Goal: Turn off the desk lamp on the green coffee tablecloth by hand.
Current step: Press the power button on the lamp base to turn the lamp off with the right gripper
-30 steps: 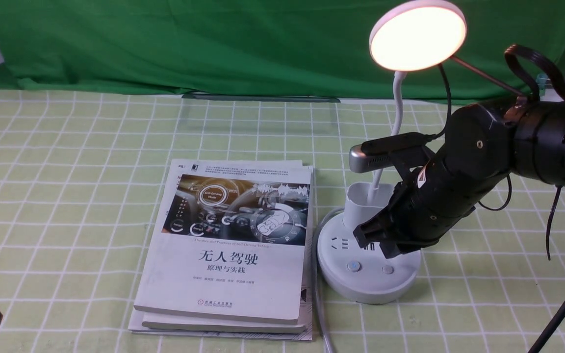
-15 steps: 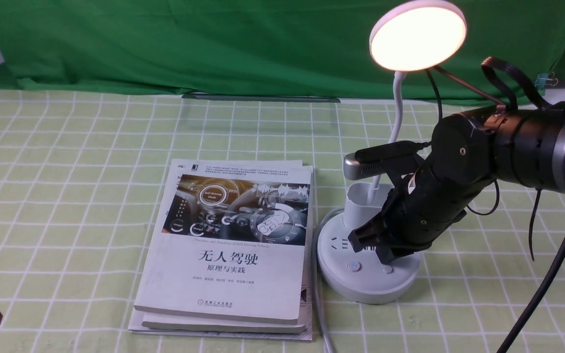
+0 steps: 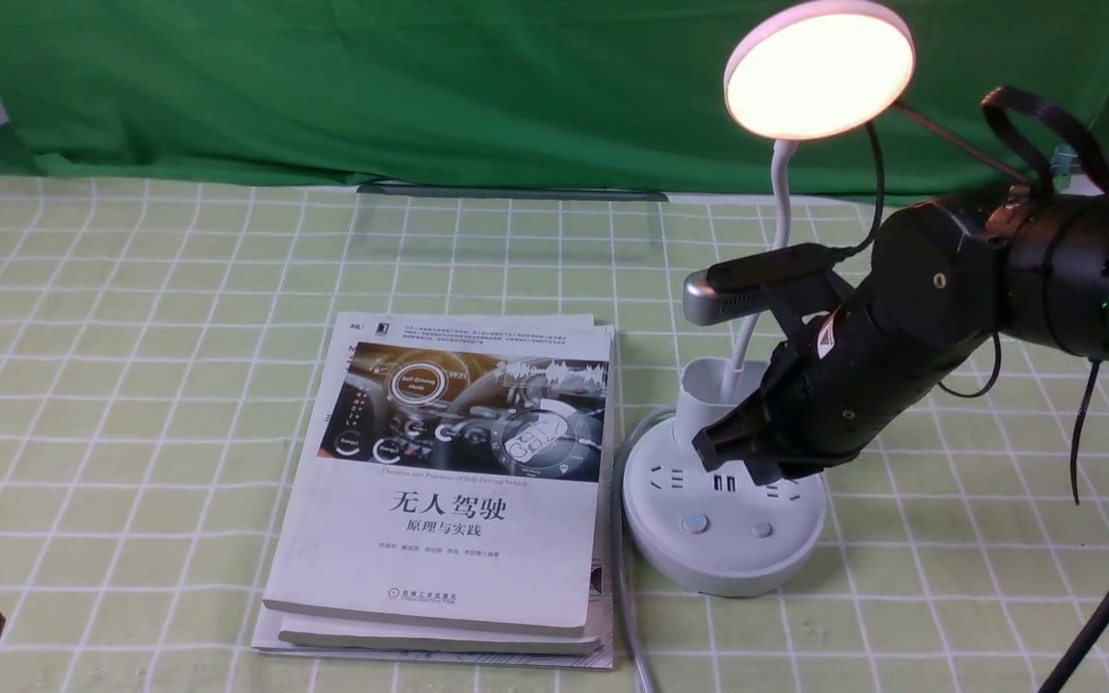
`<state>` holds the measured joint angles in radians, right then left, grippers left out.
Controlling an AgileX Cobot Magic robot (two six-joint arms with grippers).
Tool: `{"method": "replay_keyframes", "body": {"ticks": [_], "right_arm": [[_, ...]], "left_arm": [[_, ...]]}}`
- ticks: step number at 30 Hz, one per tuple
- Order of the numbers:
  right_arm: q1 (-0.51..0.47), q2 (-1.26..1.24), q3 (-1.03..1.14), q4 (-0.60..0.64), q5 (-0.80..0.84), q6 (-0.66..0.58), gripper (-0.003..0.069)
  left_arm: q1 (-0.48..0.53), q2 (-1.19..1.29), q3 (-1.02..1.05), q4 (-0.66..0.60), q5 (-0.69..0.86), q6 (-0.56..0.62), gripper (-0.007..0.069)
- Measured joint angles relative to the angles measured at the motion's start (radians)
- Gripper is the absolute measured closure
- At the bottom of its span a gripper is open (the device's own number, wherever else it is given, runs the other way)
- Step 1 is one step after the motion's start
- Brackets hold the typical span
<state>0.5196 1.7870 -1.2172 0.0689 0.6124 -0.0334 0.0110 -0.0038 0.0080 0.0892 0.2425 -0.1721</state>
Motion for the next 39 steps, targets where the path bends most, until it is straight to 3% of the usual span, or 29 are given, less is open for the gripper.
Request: {"method": "replay_keyframes", "body": {"ticks": [25,39], "right_arm": [[0.01,0.084,-0.012,0.04,0.078,-0.003,0.0612],[0.01,-0.02,0.051,0.033,0.042,0.027,0.0612]], "left_arm": [[0.0,0.0,0.0,0.0,0.0,0.0,0.0214],[0.0,0.0,0.0,0.0,0.0,0.0,0.0214]]}}
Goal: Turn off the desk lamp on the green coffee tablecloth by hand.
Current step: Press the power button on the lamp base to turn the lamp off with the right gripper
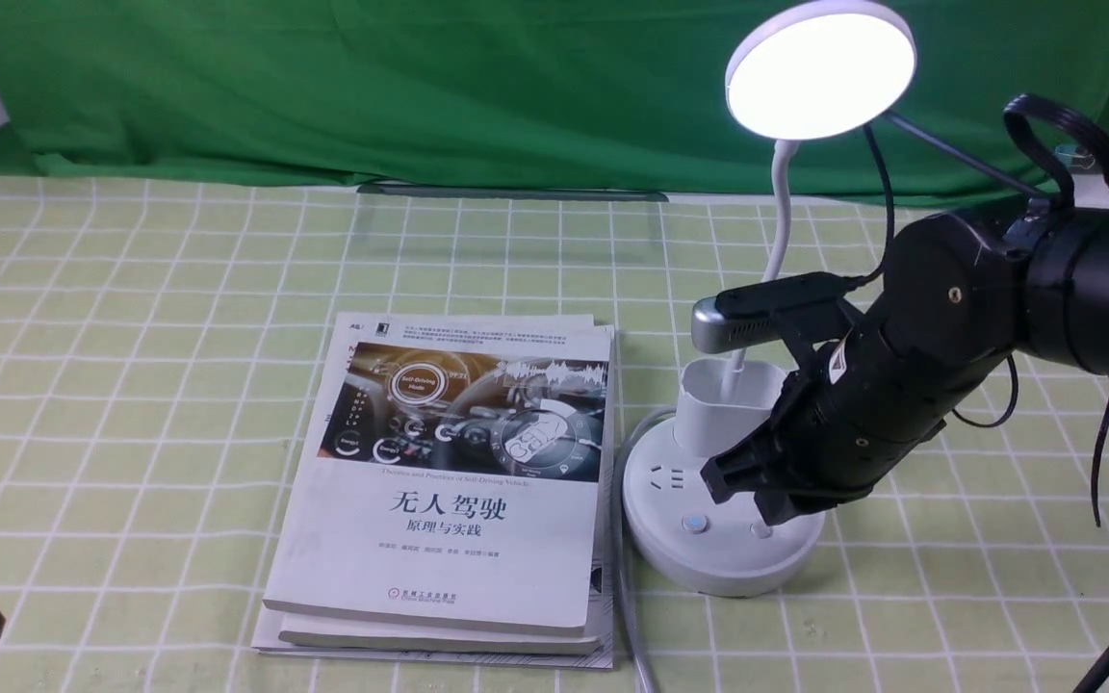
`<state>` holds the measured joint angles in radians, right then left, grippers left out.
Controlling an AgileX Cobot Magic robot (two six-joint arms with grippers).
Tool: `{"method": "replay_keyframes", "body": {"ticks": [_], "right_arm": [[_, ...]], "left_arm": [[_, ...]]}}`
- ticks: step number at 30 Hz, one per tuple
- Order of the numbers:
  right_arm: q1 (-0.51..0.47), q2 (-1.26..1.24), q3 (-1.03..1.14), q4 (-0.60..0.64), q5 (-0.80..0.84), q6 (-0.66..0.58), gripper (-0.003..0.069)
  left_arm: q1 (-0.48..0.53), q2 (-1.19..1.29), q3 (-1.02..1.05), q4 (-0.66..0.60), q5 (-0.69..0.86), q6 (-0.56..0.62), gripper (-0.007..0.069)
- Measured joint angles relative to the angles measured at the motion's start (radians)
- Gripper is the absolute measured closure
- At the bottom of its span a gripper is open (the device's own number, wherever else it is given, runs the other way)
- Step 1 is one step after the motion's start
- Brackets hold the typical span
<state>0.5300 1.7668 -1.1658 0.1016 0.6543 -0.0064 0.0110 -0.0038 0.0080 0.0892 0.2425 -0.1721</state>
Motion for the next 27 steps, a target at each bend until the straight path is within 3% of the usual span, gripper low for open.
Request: {"method": "replay_keyframes", "body": {"ticks": [9,14,27], "right_arm": [[0.0,0.0,0.007,0.038,-0.021,-0.076,0.0612],[0.0,0.0,0.007,0.023,-0.025,-0.004,0.0608],[0.0,0.0,0.007,0.018,-0.026,0.0,0.0606]], "left_arm": [[0.0,0.0,0.0,0.0,0.0,0.0,0.0214],[0.0,0.0,0.0,0.0,0.0,0.0,0.0214],[0.0,0.0,0.0,0.0,0.0,0.0,0.0214]]}}
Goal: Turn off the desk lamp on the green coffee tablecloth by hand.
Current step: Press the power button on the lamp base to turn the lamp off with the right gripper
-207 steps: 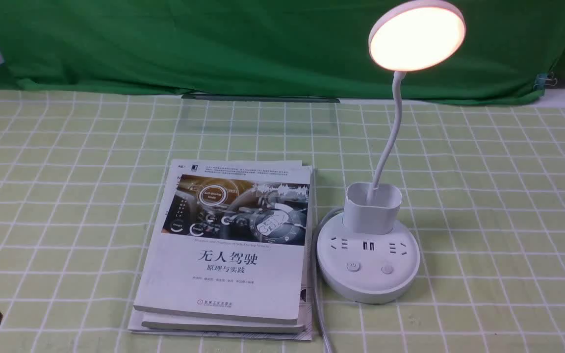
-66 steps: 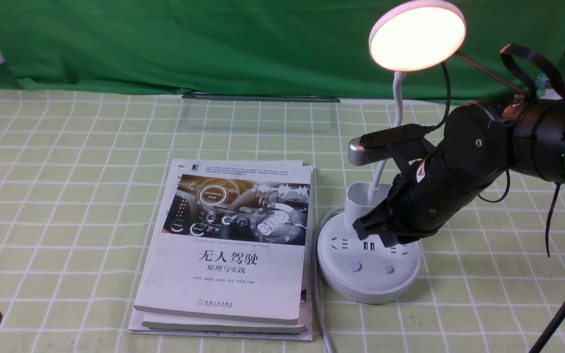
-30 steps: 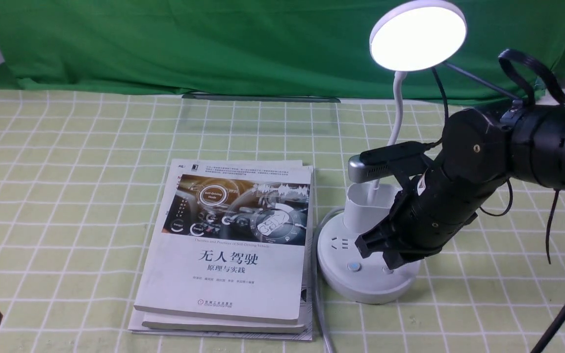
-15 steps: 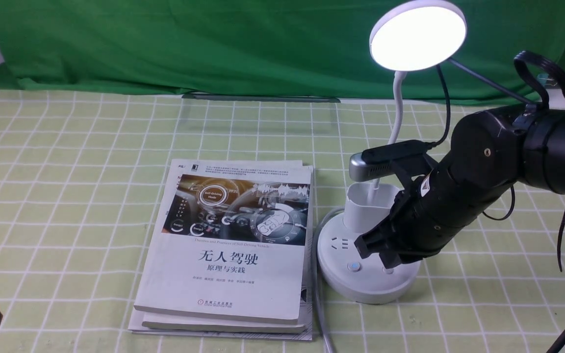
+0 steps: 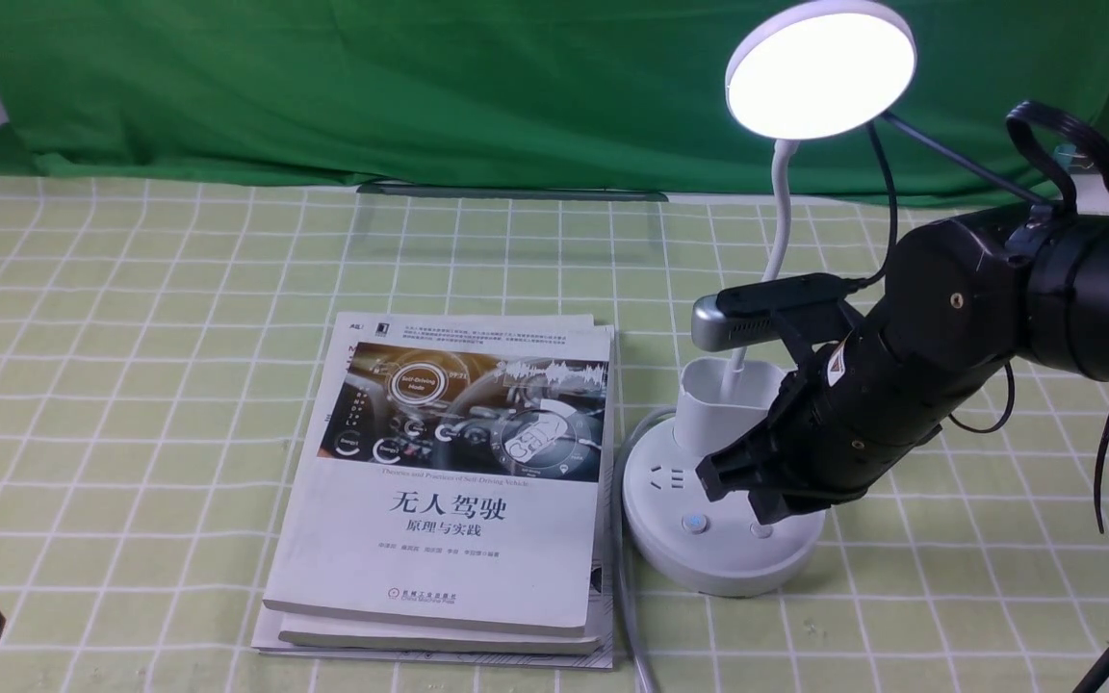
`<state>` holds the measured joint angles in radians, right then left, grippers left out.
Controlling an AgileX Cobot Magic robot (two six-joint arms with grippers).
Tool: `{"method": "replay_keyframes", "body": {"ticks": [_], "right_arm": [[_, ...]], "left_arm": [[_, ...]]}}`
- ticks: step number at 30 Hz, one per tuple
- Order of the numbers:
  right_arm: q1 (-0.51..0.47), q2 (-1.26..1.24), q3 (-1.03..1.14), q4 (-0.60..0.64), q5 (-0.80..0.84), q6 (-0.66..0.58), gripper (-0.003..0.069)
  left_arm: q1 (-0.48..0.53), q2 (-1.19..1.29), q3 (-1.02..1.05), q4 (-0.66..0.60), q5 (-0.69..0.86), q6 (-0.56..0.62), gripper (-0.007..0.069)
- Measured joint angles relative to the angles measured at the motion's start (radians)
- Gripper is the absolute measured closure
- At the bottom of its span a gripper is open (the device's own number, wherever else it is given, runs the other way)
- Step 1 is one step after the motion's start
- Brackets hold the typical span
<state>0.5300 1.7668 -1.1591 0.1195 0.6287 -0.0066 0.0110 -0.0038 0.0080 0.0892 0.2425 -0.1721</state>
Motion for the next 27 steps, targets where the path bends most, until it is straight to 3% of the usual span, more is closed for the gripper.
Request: {"method": "replay_keyframes", "body": {"ticks": [27], "right_arm": [[0.0,0.059,-0.01,-0.011,0.0,-0.004,0.0608]], "left_arm": [[0.0,0.0,0.0,0.0,0.0,0.0,0.0214]]}}
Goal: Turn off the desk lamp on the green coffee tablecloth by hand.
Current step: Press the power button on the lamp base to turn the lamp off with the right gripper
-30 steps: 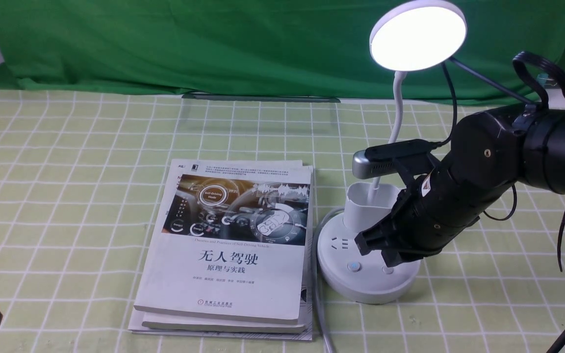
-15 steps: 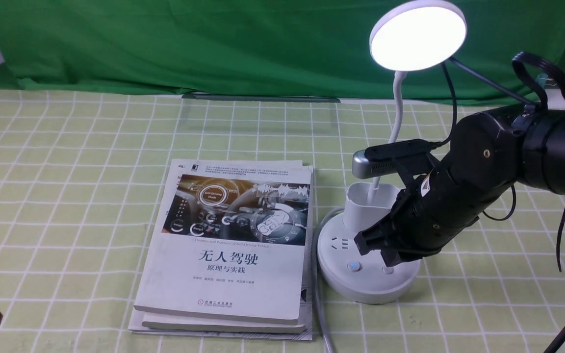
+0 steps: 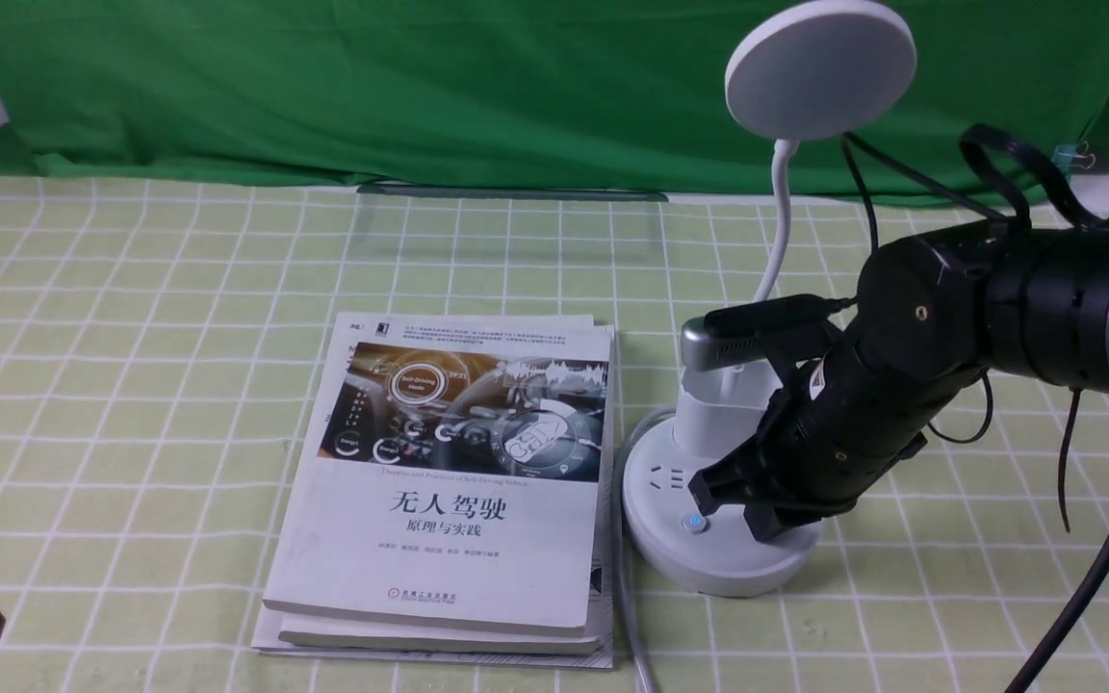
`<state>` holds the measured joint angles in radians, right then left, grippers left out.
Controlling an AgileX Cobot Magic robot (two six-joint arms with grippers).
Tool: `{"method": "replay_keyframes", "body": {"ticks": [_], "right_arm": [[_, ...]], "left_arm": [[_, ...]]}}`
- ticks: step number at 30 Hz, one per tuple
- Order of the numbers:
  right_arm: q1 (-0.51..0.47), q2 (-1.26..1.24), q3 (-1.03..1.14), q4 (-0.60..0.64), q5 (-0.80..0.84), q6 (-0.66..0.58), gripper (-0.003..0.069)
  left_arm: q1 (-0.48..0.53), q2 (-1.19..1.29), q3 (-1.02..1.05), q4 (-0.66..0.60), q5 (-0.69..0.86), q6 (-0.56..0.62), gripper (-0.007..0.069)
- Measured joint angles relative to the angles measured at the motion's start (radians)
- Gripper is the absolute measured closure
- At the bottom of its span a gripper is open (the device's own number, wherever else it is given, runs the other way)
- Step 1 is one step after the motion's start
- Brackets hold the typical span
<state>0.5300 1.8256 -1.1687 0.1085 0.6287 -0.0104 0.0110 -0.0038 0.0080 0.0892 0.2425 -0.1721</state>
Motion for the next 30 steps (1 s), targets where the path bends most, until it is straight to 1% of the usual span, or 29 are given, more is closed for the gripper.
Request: {"method": "replay_keyframes", "body": {"ticks": [10,18,20,26,30], "right_arm": [[0.0,-0.116,0.01,-0.01,-0.006,0.01,0.0608],[0.0,-0.115,0.01,-0.011,-0.049,0.08,0.0594],[0.0,-0.115,0.01,-0.011,-0.051,0.078,0.059],[0.0,-0.083,0.01,-0.011,-0.035,0.0,0.0603],[0.0,-0.073,0.01,-0.011,-0.032,-0.006,0.0603]], "left_arm": [[0.0,0.0,0.0,0.0,0.0,0.0,0.0214],[0.0,0.0,0.0,0.0,0.0,0.0,0.0214],[0.0,0.0,0.0,0.0,0.0,0.0,0.0214],[0.0,0.0,0.0,0.0,0.0,0.0,0.0214],[0.0,0.0,0.0,0.0,0.0,0.0,0.0214]]}}
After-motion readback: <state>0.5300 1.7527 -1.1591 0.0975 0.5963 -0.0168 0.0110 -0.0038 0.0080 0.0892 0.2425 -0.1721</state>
